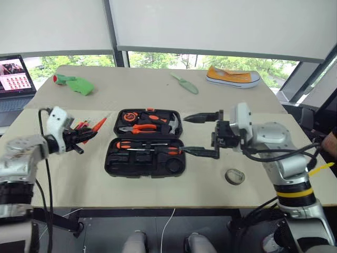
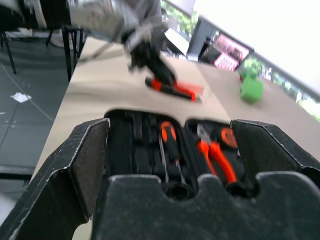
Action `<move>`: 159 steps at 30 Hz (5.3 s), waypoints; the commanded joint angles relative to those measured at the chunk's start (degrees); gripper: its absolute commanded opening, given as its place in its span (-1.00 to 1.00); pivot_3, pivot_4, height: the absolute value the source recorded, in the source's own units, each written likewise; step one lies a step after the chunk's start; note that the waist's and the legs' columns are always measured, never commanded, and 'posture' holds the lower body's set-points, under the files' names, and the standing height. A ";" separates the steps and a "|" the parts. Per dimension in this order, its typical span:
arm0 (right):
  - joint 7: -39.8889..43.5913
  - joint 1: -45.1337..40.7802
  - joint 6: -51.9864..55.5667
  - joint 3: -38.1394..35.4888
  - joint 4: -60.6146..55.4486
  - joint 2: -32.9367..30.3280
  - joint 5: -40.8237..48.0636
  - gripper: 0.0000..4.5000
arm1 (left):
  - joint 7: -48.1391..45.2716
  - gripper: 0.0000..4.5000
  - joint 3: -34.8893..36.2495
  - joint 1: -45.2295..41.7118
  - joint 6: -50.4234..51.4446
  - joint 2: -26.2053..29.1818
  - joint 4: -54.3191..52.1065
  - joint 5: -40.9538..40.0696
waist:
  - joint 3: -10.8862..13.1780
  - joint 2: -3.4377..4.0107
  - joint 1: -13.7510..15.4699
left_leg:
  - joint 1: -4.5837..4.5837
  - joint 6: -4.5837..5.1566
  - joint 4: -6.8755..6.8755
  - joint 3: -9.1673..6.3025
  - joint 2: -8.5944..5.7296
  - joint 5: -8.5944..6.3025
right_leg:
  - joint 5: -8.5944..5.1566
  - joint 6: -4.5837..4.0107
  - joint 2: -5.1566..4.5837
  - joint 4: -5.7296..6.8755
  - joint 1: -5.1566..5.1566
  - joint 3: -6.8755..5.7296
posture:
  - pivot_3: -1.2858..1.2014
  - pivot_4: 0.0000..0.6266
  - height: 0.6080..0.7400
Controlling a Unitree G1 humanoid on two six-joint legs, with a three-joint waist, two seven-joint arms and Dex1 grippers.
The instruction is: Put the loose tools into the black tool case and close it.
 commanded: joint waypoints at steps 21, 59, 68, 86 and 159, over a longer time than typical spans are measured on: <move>-5.20 5.82 6.92 0.25 -6.81 -5.60 -1.98 1.00 | -9.70 -0.80 -18.90 -15.48 -25.79 -9.74 17.71 21.64 | 0.02 0.00 0.08 | -0.16 0.06 0.39 -0.05 0.15 0.00 | 0.00 0.11 0.26 0.09 0.01 0.10 | 0.03 -0.52 1.00; -5.04 10.19 11.16 -1.84 -7.87 -6.22 1.79 1.00 | -12.00 -0.97 -7.26 -11.35 -23.51 -15.60 24.63 9.22 | 0.02 0.00 -0.10 | -0.20 0.10 0.69 -0.11 0.20 -0.02 | 0.05 0.18 0.31 0.19 0.06 0.09 | 0.03 -0.52 1.00; -6.13 13.02 12.74 -3.22 -10.12 -7.24 2.58 1.00 | -8.51 -0.97 -9.98 -10.49 -26.46 -15.60 28.82 15.21 | -0.01 0.03 0.07 | -0.16 0.10 0.71 -0.11 0.20 -0.03 | 0.05 0.18 0.31 0.18 0.14 0.08 | 0.03 -0.52 1.00; -6.06 16.74 -3.97 -7.96 -5.57 3.33 4.12 1.00 | 3.25 -0.11 16.09 16.91 -11.08 -11.08 -2.33 -5.90 | -0.06 0.10 -1.57 | -0.17 0.13 0.69 -0.13 0.38 -0.08 | 0.07 0.17 0.41 0.18 0.08 0.14 | 0.03 -0.52 1.00; -6.06 22.20 -21.67 -6.40 -3.88 1.16 -1.76 1.00 | -12.60 -0.23 -14.68 -1.39 -12.43 -8.24 -3.10 11.08 | -0.38 -0.42 -0.06 | 0.12 0.01 0.59 1.15 1.01 -0.05 | 0.11 0.06 0.31 0.11 0.10 0.06 | 0.03 -0.52 1.00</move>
